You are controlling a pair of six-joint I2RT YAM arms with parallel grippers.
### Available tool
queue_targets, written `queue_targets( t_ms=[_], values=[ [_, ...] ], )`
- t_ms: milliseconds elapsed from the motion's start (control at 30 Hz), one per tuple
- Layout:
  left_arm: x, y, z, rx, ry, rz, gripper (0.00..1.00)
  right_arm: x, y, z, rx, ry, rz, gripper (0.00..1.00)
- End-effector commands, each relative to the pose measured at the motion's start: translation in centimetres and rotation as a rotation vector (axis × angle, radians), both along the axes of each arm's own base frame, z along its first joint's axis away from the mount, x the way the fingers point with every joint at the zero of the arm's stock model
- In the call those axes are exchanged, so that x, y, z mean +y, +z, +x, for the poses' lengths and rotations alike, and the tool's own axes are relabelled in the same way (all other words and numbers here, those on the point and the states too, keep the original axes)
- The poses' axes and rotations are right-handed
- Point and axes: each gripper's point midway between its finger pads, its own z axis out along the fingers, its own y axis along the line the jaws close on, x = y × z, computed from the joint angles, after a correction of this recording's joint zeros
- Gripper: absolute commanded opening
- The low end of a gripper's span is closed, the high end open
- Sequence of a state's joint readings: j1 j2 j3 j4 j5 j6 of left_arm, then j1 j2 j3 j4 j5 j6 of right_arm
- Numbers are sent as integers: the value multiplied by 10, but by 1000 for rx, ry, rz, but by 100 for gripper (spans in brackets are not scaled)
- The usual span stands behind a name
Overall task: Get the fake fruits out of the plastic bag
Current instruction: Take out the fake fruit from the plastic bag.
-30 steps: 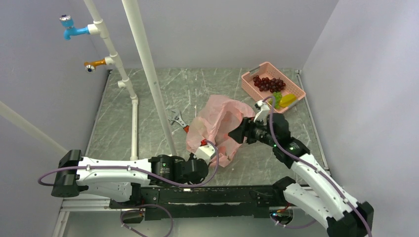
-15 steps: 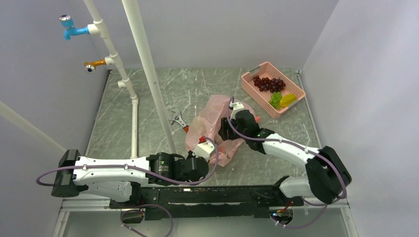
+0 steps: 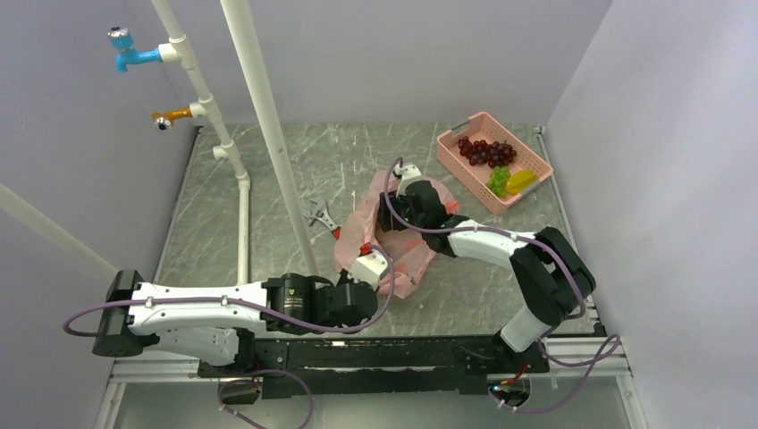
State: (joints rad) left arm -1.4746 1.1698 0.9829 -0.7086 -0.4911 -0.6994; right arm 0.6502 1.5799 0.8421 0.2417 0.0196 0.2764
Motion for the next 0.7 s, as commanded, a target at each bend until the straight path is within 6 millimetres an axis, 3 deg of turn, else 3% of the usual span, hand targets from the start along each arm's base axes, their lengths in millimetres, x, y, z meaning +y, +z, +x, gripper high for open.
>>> queue_targets(
  t_ms=[0,133,200,667],
  values=[
    [-5,17,2,-23,0,-34,0,12,14,24,-64,-32,34,65],
    [-2,17,2,-27,5,-35,0,15,10,31,-76,-35,30,83],
    [-1,17,2,-27,4,-36,0,16,8,35,-78,-43,18,87],
    [0,16,2,-26,2,-38,0,34,-24,57,-34,4,-70,85]
  ],
)
